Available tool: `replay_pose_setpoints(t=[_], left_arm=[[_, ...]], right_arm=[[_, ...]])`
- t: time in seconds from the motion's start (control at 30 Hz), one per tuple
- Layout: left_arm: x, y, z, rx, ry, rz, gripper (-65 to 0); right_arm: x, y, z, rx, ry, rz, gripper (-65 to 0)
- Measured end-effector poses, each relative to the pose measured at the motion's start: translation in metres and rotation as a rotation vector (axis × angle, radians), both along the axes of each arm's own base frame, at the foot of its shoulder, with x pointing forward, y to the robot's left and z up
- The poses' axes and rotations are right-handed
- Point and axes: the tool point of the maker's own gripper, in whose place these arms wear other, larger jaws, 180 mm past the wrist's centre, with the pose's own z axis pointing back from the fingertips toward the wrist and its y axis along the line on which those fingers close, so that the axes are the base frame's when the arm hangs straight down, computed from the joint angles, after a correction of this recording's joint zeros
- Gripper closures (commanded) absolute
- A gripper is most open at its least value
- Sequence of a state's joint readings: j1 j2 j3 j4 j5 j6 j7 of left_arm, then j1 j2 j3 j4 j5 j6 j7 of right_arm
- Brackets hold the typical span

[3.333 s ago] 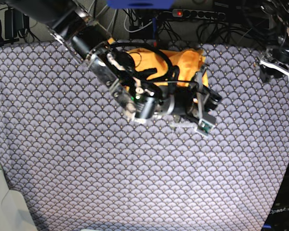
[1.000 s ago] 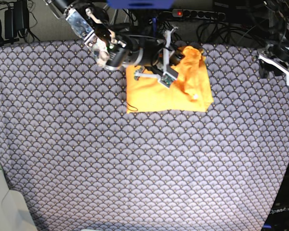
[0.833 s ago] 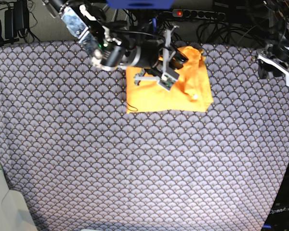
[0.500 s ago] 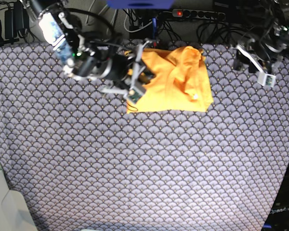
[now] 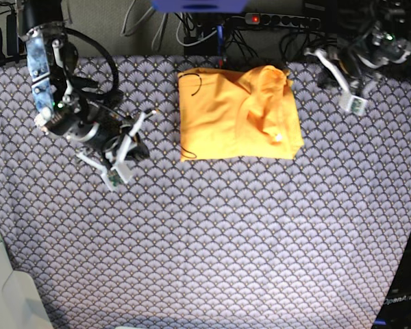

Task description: Fold the T-shirt properly

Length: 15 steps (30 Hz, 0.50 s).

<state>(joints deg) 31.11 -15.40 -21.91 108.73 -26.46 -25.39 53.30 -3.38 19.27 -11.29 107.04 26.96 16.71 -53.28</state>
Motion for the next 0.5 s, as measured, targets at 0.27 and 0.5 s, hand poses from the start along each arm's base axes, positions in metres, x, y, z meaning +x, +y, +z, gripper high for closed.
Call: replay_pose_setpoints(t=[0.27, 0.5], left_arm=[[-0.005, -0.058, -0.034, 0.031, 0.062, -0.149, 0.0], [0.020, -0.063, -0.040, 0.070, 0.033, -0.126, 0.0]], right_arm=[[0.000, -0.005, -0.018, 0.015, 0.031, -0.028, 0.0], [-0.009, -0.006, -0.027, 0.010, 0.063, -0.030, 0.0]])
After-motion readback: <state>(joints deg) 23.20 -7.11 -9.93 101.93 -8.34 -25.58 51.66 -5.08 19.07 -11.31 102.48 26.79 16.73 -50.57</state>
